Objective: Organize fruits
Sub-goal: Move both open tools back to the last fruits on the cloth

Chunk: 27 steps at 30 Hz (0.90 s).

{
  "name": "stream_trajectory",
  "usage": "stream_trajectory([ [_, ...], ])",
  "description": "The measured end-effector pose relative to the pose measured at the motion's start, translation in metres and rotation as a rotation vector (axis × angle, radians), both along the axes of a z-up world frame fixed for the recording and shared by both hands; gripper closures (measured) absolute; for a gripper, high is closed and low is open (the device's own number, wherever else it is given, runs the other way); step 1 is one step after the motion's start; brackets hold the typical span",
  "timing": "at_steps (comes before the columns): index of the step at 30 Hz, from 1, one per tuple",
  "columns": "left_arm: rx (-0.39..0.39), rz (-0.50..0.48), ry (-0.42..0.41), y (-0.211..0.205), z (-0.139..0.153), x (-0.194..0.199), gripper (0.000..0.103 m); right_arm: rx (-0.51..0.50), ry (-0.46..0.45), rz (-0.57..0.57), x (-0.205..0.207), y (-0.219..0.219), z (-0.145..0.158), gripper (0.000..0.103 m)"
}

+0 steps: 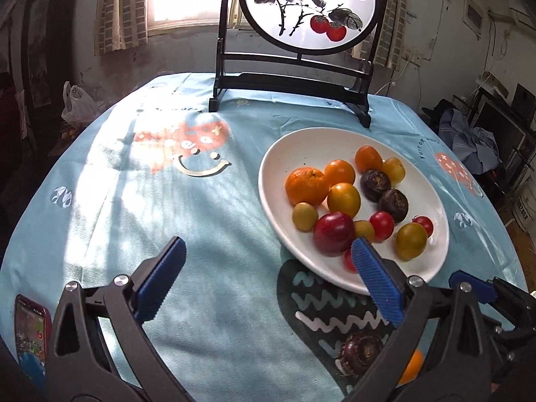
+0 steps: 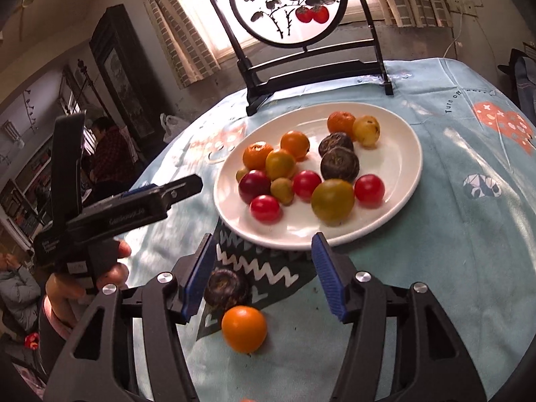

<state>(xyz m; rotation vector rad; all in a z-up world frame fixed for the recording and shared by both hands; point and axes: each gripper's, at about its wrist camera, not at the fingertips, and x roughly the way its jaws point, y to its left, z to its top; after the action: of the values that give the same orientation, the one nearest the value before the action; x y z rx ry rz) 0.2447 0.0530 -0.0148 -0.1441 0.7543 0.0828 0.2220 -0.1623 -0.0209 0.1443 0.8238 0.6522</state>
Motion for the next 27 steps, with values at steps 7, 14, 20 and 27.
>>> stream_trajectory([
  [7,0.009,0.02,0.017,0.007,-0.003,-0.005,0.002,-0.084,-0.015,0.041,-0.022,0.008,-0.007,0.043],
  [14,0.007,0.064,0.025,0.023,-0.007,-0.012,0.002,-0.155,0.007,0.096,-0.03,0.018,-0.019,0.043],
  [20,0.01,0.082,0.033,0.029,-0.01,-0.016,0.002,-0.215,0.028,0.149,-0.034,0.03,-0.028,0.043],
  [27,0.017,0.081,0.042,0.029,-0.011,-0.015,0.002,-0.248,0.038,0.156,-0.034,0.035,-0.033,0.043],
])
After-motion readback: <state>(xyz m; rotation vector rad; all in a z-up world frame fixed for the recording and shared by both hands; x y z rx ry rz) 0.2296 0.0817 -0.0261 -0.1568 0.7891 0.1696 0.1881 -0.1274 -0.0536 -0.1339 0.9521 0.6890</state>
